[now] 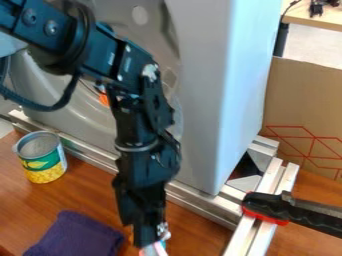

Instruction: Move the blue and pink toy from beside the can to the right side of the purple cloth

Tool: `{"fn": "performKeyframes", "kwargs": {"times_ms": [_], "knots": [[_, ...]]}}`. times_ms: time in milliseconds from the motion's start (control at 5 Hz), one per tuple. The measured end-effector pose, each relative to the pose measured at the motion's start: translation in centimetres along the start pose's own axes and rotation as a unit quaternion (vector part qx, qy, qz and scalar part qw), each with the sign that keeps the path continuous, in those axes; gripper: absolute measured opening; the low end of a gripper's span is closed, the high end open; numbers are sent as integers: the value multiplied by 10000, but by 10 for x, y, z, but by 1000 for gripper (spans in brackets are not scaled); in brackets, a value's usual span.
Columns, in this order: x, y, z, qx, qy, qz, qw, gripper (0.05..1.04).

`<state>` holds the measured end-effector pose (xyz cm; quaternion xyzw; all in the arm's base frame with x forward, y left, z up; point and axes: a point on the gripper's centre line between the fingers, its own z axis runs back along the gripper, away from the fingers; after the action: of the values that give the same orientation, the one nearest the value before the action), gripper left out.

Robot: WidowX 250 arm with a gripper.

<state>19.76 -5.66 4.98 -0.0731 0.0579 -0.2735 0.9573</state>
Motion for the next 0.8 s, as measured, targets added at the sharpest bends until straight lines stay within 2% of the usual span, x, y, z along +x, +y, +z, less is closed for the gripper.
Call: {"fn": "performKeyframes", "kwargs": {"times_ms": [400, 800], "knots": [[-11, 4, -25, 19, 555, 55, 9984, 659], [-15, 6, -34, -3, 720, 81, 9974, 659]]}}
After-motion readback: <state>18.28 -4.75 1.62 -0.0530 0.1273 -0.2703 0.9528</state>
